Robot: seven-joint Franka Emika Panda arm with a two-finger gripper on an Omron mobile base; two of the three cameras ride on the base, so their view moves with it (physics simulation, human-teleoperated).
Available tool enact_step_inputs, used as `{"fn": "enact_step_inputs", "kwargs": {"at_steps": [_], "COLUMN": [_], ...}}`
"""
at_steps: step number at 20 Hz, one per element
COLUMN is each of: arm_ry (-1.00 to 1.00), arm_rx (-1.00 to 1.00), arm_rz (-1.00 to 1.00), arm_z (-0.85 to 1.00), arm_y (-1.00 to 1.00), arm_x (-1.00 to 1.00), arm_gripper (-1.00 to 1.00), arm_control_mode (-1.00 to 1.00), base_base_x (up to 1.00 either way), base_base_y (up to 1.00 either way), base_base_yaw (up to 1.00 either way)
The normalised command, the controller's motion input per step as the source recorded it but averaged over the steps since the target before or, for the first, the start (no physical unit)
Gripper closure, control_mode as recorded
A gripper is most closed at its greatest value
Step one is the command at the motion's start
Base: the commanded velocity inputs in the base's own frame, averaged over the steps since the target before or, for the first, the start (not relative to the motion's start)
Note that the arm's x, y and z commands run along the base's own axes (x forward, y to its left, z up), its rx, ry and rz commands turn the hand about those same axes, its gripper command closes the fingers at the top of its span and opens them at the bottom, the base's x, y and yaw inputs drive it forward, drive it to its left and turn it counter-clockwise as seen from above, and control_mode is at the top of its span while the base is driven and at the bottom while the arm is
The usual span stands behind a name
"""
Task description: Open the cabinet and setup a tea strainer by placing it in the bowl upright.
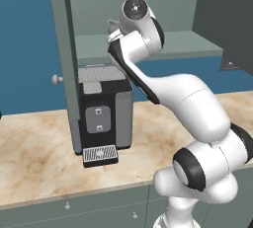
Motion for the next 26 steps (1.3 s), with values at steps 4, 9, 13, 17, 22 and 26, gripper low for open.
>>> {"fn": "enact_step_inputs", "kwargs": {"at_steps": [4, 9, 13, 17, 22, 26], "arm_ry": [0.11, 0.07, 0.05, 0.05, 0.01, 0.0], "arm_rx": [0.0, 0.0, 0.0, 0.0, 0.0, 0.0], "arm_rz": [0.05, 0.06, 0.06, 0.06, 0.06, 0.08], "arm_z": [-0.07, -0.09, -0.14, -0.2, -0.15, -0.03], "arm_y": [0.16, 0.04, 0.0, 0.0, 0.0, 0.0], "arm_x": [0.02, 0.07, 0.17, 0.19, 0.23, 0.19], "arm_gripper": [-1.0, -1.0, -1.0, -1.0, -1.0, -1.0], "arm_control_mode": [-1.0, -1.0, -1.0, -1.0, -1.0, -1.0], "base_base_x": [0.0, 0.0, 0.0, 0.0, 0.0, 0.0], "base_base_y": [0.0, 0.0, 0.0, 0.0, 0.0, 0.0], "base_base_yaw": [0.0, 0.0, 0.0, 0.0, 0.0, 0.0]}}
